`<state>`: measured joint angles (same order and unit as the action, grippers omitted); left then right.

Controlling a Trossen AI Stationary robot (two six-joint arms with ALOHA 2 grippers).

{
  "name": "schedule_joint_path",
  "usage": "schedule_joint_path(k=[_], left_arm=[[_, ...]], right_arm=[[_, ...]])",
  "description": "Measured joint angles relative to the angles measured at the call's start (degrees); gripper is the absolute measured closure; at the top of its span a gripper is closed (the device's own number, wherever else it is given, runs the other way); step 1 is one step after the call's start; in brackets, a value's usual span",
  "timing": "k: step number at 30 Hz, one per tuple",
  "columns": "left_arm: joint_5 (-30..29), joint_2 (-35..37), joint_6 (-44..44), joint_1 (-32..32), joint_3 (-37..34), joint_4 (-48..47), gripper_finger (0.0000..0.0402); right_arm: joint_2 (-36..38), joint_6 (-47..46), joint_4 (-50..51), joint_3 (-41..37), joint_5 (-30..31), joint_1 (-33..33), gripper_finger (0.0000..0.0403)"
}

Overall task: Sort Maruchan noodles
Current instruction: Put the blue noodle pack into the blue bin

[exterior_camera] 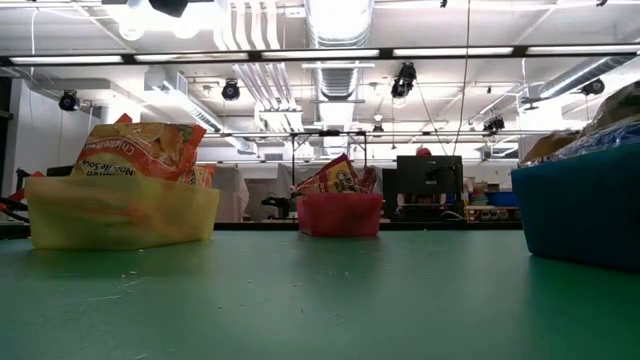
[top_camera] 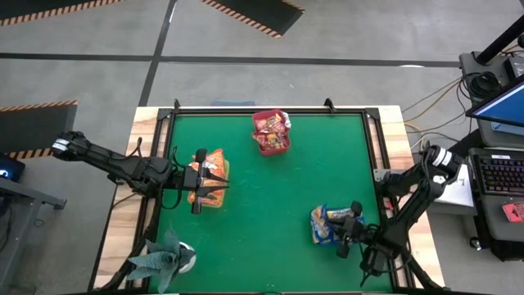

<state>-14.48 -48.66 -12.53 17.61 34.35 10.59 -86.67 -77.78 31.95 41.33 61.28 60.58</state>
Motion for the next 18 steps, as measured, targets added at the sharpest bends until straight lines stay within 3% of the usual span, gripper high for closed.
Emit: schedule_joint_path(k=[5,10,18], left_arm=[[0.0,0.0,0.0,0.0,0.0,0.0,0.0359],[0.0,0.0,0.0,0.0,0.0,0.0,0.0359],[0.0,0.0,0.0,0.0,0.0,-0.1,0.0359]], right_arm=[[4.7,6.0,3.1,2.9,-2.4,-0.2,0.0365],[8.6,12.2,1.8,3.3,0.4,-2.0,0.0365],[5.0,17.2,-4.4,3.1,1.2,-2.8,0.0365]])
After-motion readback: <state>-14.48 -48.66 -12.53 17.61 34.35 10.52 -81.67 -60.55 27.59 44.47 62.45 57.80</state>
